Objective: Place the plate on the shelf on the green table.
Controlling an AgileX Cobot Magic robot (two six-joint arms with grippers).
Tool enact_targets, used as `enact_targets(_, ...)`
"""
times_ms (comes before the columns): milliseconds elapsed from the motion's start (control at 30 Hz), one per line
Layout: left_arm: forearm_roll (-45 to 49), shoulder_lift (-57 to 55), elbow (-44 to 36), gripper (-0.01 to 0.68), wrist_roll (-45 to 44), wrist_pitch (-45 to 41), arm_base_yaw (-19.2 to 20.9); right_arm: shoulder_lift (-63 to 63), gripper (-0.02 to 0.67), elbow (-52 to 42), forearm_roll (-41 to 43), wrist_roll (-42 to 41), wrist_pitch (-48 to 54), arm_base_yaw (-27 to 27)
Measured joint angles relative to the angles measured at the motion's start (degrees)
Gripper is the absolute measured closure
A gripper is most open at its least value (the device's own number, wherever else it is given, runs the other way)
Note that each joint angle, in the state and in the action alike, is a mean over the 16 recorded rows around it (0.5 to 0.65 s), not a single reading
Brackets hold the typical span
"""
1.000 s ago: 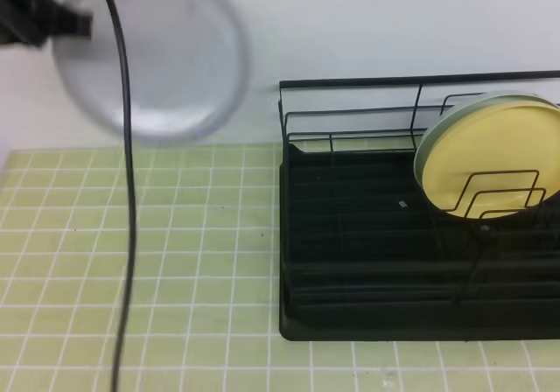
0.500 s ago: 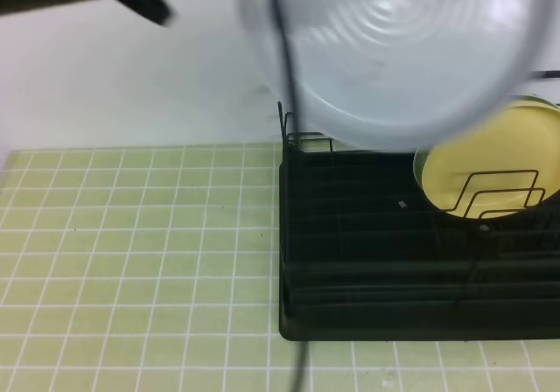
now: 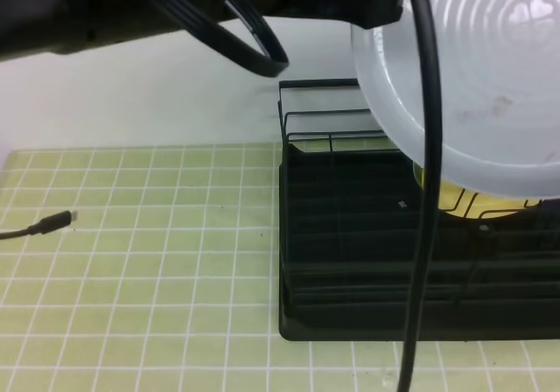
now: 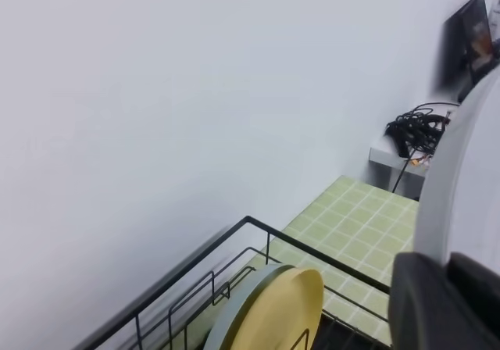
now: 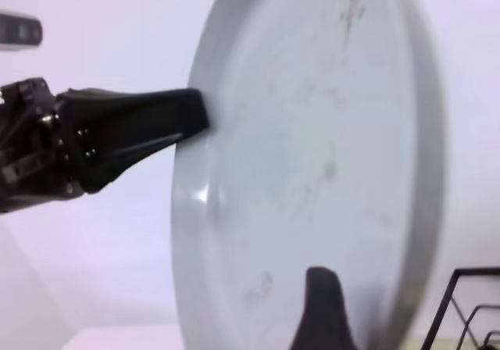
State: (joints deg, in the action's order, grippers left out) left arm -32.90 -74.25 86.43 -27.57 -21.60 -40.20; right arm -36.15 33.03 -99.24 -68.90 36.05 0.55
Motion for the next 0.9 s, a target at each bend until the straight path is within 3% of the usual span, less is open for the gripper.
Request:
enact_targets(133,-0.2,-0.4,0.0,0.654,-1.1,-0.3,-1.1,-1.3,0.276,0.1,0.2,1.6,-1.0,0.0)
enact_targets(233,-1.0,-0.8,0.0,0.597,-2.3,-1.1,-1.3,-2.2,0.354,0.4,0.3,2.8,-1.7,0.0)
enact_targets(533,-4.8,-1.5,0.0,0.255,-5.7,-3.4,-1.3,-4.1,0.576,4.2,0.4,2.1,-4.9,0.0)
enact_targets(700,-4.3,0.3,0.1,0.104,-6.3,-4.9,-1.2,-5.4,0.607,8.4,2.3,-3.2,-7.5,0.1)
enact_targets(800,-1.8,2.4,0.1,0.094,-6.2,-6.6,-1.2,-6.6,0.615,11.3,6.2,-6.5,-8.9,0.1)
enact_targets(900,2.4,5.2,0.1,0.168,-5.5,-9.5,-1.2,-8.4,0.622,14.3,12.4,-9.6,-10.3,0.1)
